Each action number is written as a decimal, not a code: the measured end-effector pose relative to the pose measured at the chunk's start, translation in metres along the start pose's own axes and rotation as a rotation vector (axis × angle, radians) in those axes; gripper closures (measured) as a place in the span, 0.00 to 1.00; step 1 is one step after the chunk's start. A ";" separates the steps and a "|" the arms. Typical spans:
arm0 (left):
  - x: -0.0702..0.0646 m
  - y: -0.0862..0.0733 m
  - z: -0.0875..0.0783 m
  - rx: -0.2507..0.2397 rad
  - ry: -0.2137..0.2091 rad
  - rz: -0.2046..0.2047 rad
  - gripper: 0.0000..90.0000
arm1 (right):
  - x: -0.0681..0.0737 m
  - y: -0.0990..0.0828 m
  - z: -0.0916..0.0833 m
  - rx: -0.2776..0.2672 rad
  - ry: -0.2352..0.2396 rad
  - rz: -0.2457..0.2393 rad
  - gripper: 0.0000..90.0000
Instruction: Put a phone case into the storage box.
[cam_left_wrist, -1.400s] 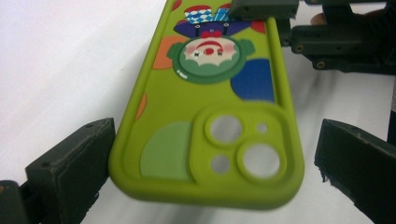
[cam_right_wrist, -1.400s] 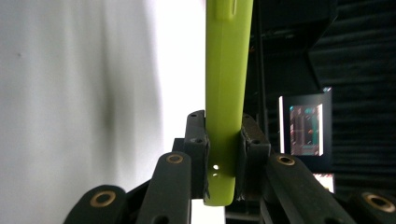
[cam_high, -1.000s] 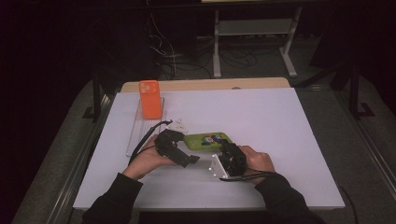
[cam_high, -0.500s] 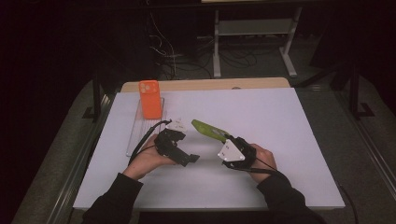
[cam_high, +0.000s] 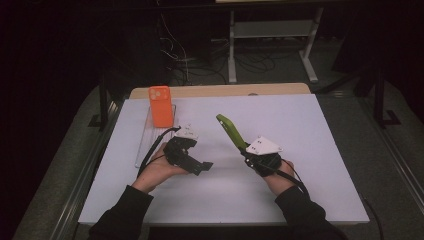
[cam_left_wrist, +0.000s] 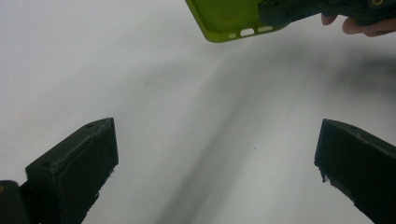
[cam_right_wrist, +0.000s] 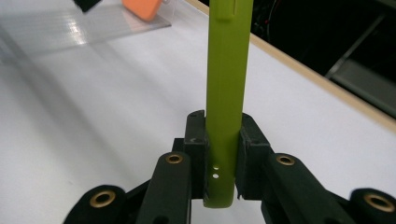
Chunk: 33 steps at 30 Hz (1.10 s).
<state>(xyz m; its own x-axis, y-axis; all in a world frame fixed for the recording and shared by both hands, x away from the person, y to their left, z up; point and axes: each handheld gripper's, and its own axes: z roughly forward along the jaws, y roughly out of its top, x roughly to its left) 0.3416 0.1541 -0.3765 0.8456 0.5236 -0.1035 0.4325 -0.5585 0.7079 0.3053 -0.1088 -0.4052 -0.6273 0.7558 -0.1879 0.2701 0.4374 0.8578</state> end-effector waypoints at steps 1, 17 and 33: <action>0.000 0.000 0.000 -0.001 -0.001 0.001 0.00 | -0.002 -0.001 0.000 0.003 0.015 0.026 0.84; 0.006 0.008 0.001 -0.087 0.009 -0.084 0.00 | -0.009 -0.008 0.003 0.010 0.105 0.214 0.84; 0.011 0.030 0.009 -0.219 -0.029 -0.179 0.00 | -0.004 -0.005 0.005 -0.006 0.141 0.248 0.84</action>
<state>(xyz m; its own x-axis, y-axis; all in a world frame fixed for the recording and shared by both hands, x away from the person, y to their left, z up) 0.3672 0.1373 -0.3631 0.7717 0.5811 -0.2584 0.5006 -0.3043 0.8104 0.3102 -0.1122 -0.4113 -0.6384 0.7636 0.0962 0.4236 0.2442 0.8723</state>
